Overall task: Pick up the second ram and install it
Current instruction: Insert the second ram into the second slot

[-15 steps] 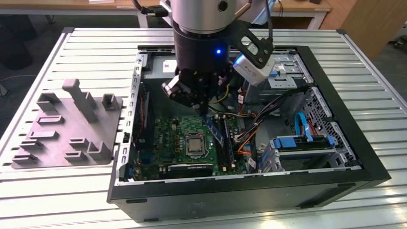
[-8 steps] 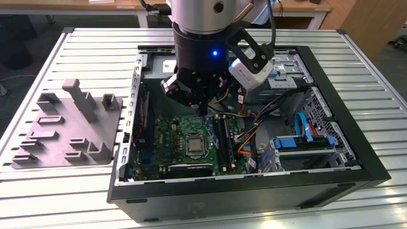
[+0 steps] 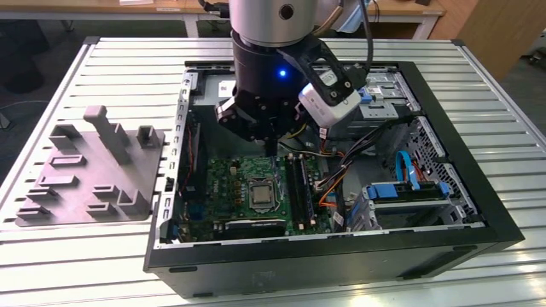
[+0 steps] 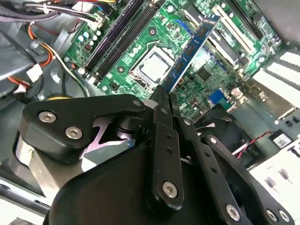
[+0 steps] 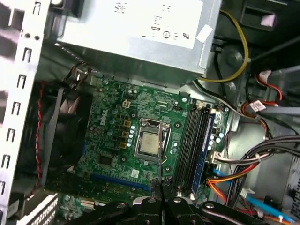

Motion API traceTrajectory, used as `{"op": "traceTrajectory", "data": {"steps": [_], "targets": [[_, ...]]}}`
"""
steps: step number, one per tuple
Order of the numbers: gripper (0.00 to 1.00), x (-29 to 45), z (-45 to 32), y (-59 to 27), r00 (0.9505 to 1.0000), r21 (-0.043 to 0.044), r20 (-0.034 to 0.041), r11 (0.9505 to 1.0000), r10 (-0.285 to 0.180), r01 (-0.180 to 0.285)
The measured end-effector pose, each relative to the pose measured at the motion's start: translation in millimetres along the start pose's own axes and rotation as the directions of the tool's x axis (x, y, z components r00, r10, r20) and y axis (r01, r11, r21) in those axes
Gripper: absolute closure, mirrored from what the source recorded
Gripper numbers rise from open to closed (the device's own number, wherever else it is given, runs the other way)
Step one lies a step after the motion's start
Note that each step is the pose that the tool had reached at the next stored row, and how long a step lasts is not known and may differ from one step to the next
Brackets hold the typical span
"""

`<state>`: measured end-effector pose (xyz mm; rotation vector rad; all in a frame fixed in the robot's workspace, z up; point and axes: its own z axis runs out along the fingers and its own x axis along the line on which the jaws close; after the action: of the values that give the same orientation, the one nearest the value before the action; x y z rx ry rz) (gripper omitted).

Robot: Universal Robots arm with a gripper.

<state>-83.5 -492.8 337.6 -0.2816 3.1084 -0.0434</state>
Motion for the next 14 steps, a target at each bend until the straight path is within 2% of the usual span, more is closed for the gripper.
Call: {"op": "traceTrajectory", "data": {"steps": [6, 10, 14], "targets": [[0.87, 0.0, 0.9, 0.0, 0.9955, 0.002, -0.0028, 0.9955, 0.095, -0.095], [0.87, -0.2, 1.2, 0.0, 0.9955, 0.0018, -0.0028, 0.9955, 0.095, -0.095], [0.87, -4.8, 2.9, -0.9, 0.9955, 0.0015, -0.0026, 0.9955, 0.095, -0.095]]}}
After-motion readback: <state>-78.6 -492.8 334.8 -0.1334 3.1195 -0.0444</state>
